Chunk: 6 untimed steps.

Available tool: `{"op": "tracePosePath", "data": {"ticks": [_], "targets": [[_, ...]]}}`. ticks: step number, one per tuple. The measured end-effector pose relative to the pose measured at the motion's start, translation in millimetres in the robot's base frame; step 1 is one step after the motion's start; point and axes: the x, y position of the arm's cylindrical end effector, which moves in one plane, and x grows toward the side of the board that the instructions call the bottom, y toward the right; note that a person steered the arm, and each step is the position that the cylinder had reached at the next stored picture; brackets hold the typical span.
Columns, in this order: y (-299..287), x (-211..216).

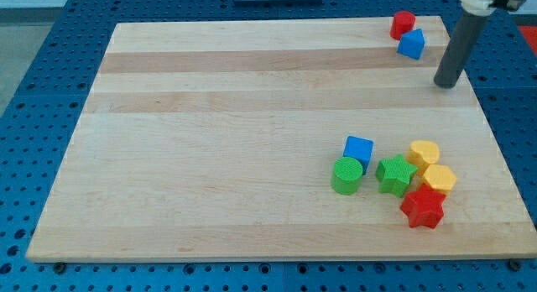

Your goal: Move your arm to the green circle

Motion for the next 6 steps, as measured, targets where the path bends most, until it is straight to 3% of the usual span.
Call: {"op": "tracePosePath", "data": {"ticks": [4,6], "targets": [[-198.4,76.5],[-220.1,131.9]]}}
